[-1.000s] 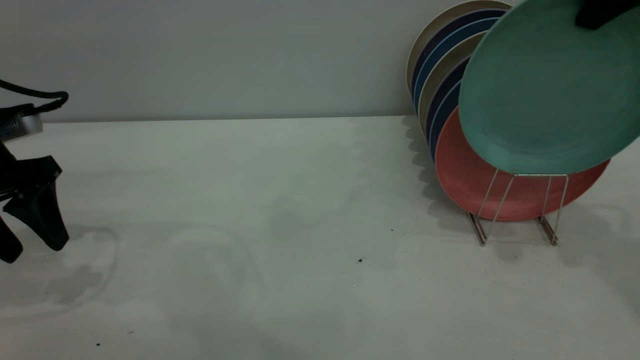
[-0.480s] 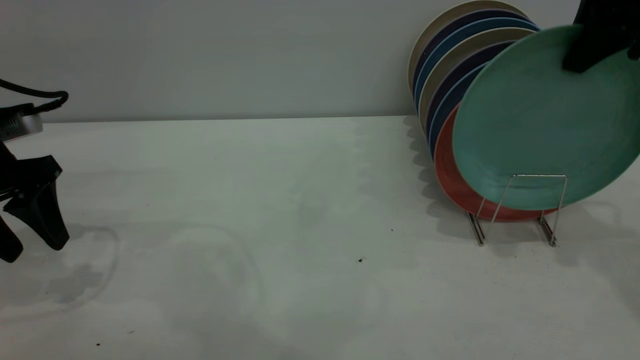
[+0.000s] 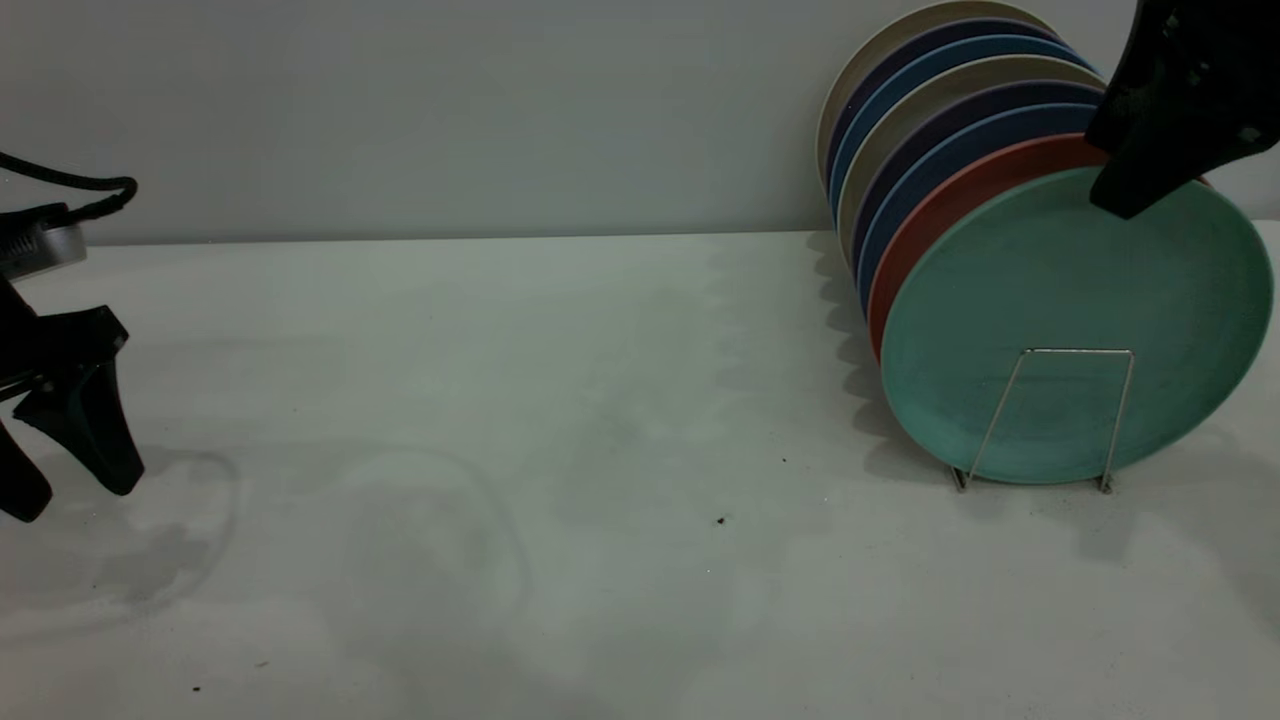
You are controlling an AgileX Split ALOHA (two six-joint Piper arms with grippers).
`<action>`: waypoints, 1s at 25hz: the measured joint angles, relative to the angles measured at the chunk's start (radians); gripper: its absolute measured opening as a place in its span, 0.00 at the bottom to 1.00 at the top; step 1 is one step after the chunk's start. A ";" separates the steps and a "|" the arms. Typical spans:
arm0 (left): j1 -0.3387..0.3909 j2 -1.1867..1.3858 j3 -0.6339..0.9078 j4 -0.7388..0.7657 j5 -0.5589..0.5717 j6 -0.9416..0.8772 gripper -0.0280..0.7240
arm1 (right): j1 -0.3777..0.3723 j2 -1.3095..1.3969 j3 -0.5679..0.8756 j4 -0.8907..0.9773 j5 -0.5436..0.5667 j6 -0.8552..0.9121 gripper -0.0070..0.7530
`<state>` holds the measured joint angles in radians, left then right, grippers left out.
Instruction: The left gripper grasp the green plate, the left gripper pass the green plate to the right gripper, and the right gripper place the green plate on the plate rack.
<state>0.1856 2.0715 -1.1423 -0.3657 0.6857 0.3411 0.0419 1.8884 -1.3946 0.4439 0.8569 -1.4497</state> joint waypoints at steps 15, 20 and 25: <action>0.000 -0.206 -0.043 0.176 0.147 -0.112 0.82 | 0.000 -0.210 -0.004 -0.303 0.228 1.350 0.71; 0.000 -0.401 -0.021 0.173 0.255 -0.100 0.82 | 0.000 -0.271 0.017 -0.366 0.353 1.414 0.71; 0.000 -0.644 0.075 0.133 0.348 -0.063 0.82 | 0.000 -0.455 0.150 -0.306 0.362 1.370 0.70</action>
<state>0.1856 1.4272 -1.0672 -0.2331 1.0342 0.2776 0.0419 1.4338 -1.2445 0.1377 1.2189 -0.0797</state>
